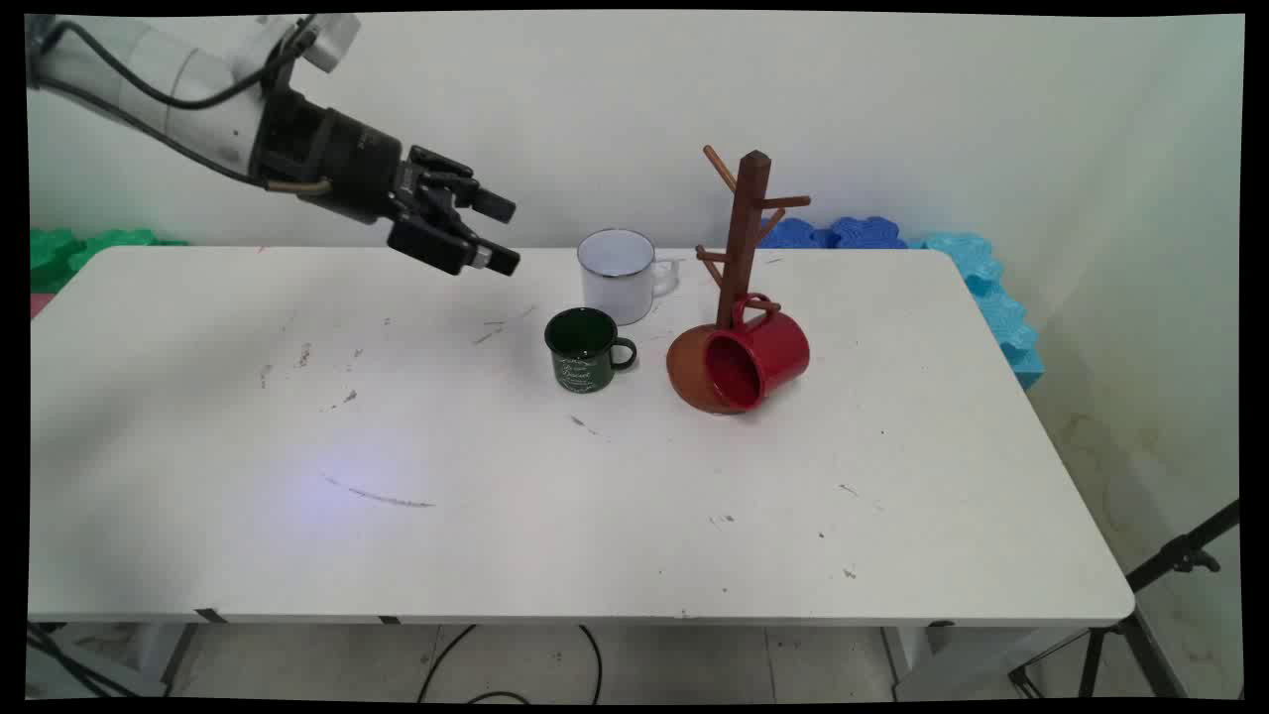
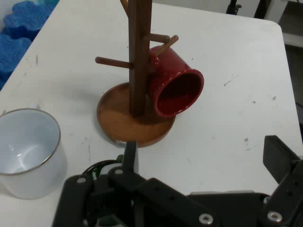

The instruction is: Pick up the red mug from the rack

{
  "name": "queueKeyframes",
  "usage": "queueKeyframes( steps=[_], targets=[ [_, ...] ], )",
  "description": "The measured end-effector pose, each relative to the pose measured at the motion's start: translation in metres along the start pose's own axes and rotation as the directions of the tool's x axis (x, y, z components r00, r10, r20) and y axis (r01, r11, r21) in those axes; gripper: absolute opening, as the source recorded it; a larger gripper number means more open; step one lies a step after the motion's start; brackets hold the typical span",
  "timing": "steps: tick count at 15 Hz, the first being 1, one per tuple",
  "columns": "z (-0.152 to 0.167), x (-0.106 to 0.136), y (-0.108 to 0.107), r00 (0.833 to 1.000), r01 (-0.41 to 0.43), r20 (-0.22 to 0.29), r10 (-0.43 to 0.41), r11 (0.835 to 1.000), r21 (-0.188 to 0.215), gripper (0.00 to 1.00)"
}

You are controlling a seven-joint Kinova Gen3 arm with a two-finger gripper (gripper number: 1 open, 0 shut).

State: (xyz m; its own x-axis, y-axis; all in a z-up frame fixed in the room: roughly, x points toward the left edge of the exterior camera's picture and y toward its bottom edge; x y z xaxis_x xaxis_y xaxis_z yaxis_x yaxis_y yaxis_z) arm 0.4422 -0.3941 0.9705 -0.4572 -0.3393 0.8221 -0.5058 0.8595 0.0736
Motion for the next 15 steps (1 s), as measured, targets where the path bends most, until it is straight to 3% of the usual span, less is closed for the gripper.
queueKeyframes(
  steps=[5, 15],
  targets=[
    [0.024, -0.003, 0.014, 0.998, 0.052, -0.020, -0.052, 0.998, 0.037, 1.00],
    [0.121, 0.000, 0.051, 0.984, 0.177, -0.015, -0.177, 0.976, 0.126, 1.00]
  ],
)
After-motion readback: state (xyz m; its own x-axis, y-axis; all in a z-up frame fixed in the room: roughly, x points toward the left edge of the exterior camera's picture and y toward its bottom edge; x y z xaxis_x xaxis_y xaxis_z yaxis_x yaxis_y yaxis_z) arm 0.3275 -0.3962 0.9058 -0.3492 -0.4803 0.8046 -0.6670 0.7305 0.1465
